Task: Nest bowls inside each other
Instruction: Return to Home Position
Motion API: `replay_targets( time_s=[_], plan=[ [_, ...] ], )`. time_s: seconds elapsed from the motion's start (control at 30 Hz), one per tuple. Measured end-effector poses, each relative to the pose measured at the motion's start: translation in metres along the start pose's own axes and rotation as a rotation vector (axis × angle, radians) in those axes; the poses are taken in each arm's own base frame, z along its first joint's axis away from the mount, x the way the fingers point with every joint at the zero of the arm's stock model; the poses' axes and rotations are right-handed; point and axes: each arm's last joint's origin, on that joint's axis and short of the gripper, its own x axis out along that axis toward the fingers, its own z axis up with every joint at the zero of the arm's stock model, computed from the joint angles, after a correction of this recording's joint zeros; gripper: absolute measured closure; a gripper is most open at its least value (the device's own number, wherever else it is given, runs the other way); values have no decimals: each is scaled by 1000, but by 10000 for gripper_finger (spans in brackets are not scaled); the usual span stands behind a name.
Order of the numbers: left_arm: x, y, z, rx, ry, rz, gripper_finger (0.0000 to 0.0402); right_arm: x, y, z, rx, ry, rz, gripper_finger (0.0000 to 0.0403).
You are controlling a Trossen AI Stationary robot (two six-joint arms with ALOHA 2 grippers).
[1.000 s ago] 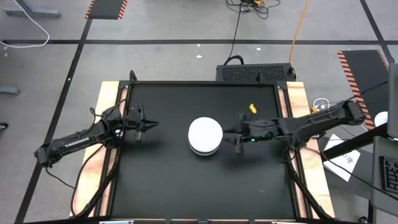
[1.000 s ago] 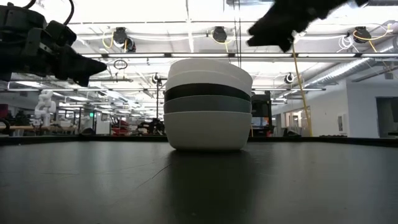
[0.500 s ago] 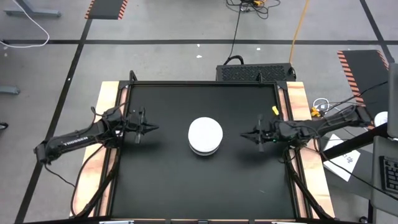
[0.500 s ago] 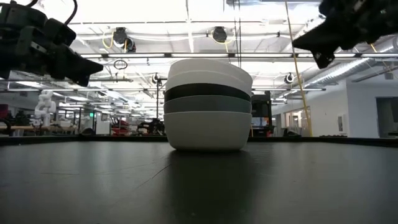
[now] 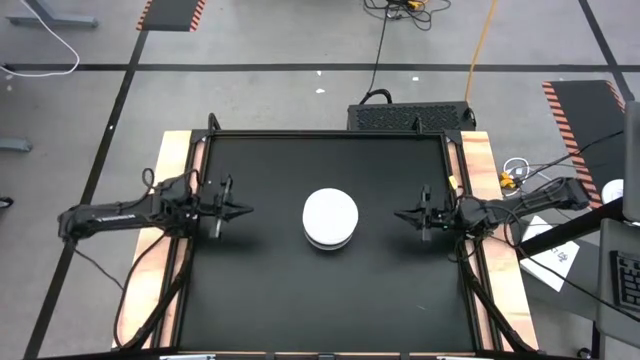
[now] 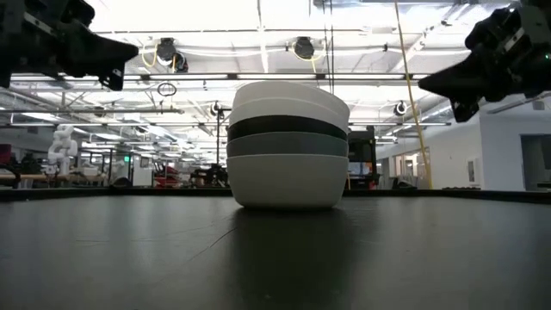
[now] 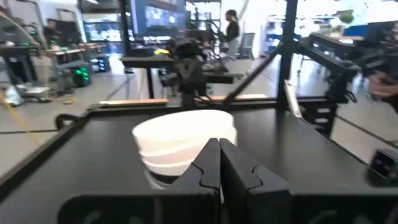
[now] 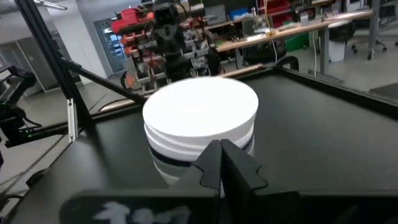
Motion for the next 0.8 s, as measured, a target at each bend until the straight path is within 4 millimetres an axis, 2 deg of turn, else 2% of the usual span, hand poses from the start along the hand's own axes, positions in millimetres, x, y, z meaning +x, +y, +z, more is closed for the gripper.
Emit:
replay_targets(
  time_s=[0.13, 0.37, 0.57, 0.8],
  plan=[
    [3, -13, -3, 33, 33, -4, 401, -1, 0, 0, 1, -1, -1, 403],
    [2, -27, -13, 90, 152, 163, 401, -1, -2, -5, -55, 44, -30, 403],
    [1, -30, -13, 155, 159, 195, 401, -1, -4, -6, -134, 55, -72, 403],
    [2, -24, -12, 205, 156, 241, 401, 1, -14, -3, -149, 37, -113, 403]
  ],
)
